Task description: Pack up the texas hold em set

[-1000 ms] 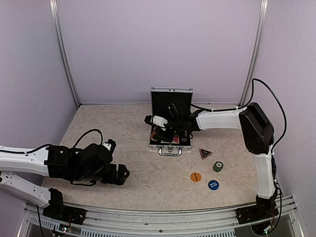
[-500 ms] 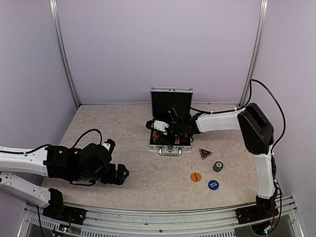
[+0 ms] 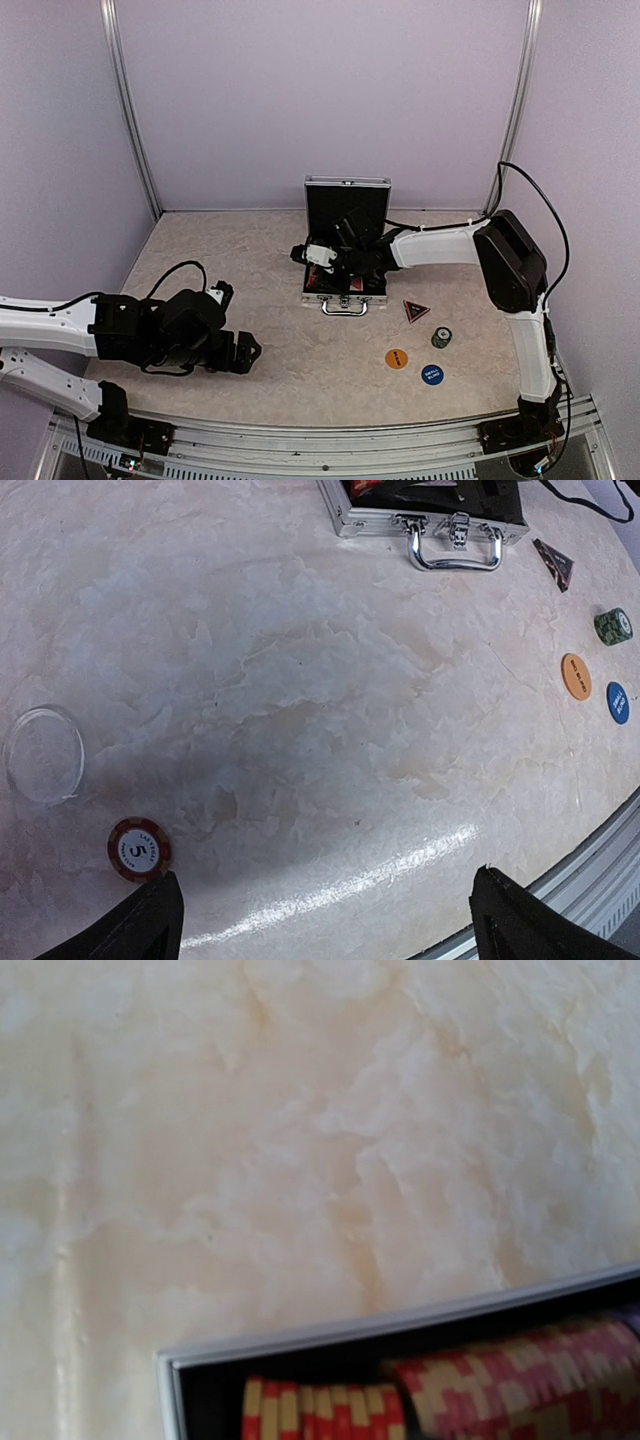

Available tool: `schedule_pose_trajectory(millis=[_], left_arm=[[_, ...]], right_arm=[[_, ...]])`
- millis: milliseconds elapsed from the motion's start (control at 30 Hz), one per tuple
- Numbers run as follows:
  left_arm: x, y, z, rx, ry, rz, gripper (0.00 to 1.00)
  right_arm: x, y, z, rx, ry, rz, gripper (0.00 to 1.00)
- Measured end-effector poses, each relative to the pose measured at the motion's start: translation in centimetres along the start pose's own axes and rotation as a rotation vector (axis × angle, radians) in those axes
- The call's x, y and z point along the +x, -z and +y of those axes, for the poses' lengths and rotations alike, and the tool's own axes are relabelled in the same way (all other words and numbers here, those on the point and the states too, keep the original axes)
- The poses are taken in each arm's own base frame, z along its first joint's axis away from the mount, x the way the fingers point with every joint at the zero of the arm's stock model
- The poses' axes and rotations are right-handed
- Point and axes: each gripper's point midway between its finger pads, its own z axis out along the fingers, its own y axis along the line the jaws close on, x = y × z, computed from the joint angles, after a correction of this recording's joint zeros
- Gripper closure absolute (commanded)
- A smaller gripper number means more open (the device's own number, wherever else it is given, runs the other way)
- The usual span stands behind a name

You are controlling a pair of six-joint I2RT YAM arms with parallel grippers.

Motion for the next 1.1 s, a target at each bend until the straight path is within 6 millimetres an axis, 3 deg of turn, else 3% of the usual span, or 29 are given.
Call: schedule_pose_trajectory(millis=[100, 333, 1100], left_arm=[[0.0, -0.1, 0.1, -0.003, -0.001, 0.000, 0.01], [0.0, -0.1, 0.1, -0.002, -0.003, 0.003, 0.01], [0.2, 0.1, 0.4, 0.012, 0.004, -0.006, 0.01]], right_arm=[[0.0, 0.0, -0.1, 0.007, 0.003, 0.004, 0.61], [0.1, -0.1, -0.9, 0.066, 0.019, 0.023, 0.55], [0.2, 0.2, -1.7, 0.191, 0.061, 0.082, 0.52]])
